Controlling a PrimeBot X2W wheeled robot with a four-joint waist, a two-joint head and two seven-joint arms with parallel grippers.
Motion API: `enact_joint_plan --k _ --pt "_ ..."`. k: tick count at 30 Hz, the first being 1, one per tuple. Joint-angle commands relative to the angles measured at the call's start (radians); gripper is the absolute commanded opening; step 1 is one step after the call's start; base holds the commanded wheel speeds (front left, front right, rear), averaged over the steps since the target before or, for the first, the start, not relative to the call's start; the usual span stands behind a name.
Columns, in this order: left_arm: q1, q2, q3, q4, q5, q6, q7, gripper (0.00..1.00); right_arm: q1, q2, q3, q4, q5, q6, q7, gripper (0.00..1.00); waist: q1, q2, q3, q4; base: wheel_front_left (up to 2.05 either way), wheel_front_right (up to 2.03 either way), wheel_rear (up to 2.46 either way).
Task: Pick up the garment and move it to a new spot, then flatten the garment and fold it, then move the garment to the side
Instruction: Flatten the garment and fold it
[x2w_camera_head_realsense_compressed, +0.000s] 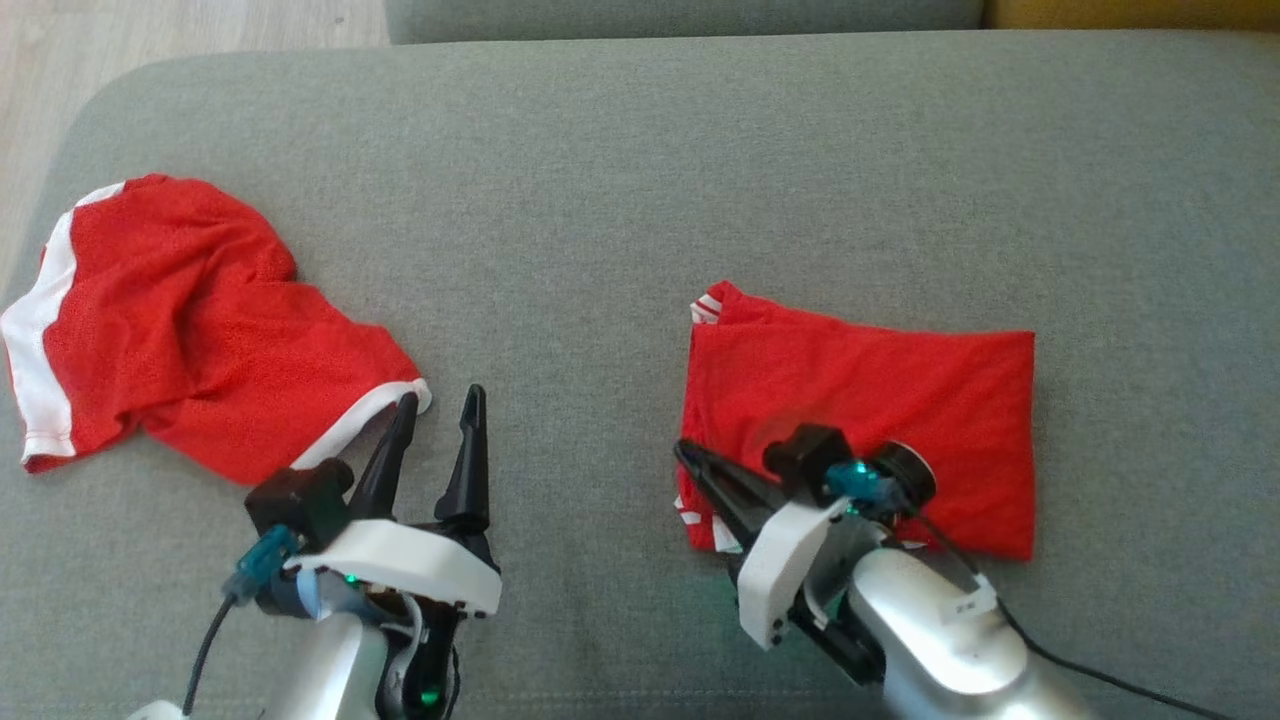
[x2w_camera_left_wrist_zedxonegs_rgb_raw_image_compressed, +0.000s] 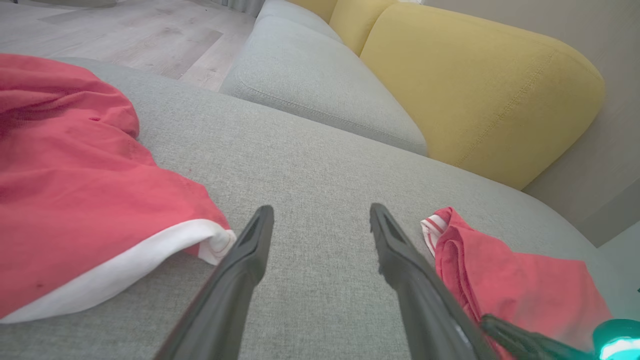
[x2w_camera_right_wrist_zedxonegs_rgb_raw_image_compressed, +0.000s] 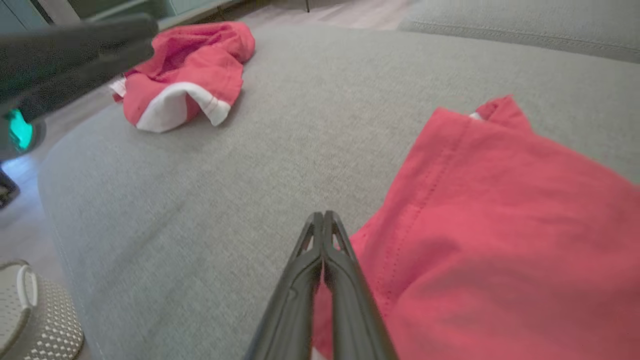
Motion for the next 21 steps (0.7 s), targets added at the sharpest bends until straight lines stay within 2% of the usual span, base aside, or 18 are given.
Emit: enact_joint_plan --k 1,4,5,8,11,18,21 --pt "-0.046 0.003 0.029 -0.027 -0.003 0.001 -0.012 1.0 -0.04 0.021 0.001 -0.042 0.027 -0.001 -0.018 0.0 0.0 0.0 -0.003 -0.003 0.0 0.0 0.0" --pt "-0.041 0.003 0.037 -0.028 -0.003 0.003 -0.012 1.0 -0.05 0.021 -0.051 -0.054 0.039 -0.001 -0.045 0.0 0.0 0.0 -0.01 -0.014 0.0 0.0 0.0" --pt "-0.038 0.003 0.042 -0.03 -0.006 0.003 -0.012 1.0 -0.056 0.021 -0.103 -0.054 0.024 -0.001 -0.066 0.0 0.0 0.0 -0.016 -0.024 0.0 0.0 0.0" --pt "-0.036 0.003 0.045 -0.033 -0.006 0.002 -0.012 1.0 -0.056 0.014 -0.163 -0.058 0.001 -0.001 -0.083 0.0 0.0 0.0 -0.025 -0.035 0.0 0.0 0.0" --pt "-0.033 0.003 0.051 -0.043 -0.007 0.002 -0.012 1.0 -0.044 -0.011 -0.266 -0.078 -0.038 -0.001 -0.103 0.0 0.0 0.0 -0.036 -0.051 0.0 0.0 0.0" --pt "-0.021 0.003 0.058 -0.079 -0.007 0.003 -0.012 1.0 0.042 -0.075 -0.506 -0.18 -0.142 -0.001 -0.137 0.0 0.0 0.0 -0.058 -0.088 0.0 0.0 0.0" --pt "-0.017 0.003 0.059 -0.092 -0.007 0.003 -0.012 1.0 0.096 -0.075 -0.599 -0.23 -0.175 -0.001 -0.145 0.0 0.0 0.0 -0.061 -0.099 0.0 0.0 0.0"
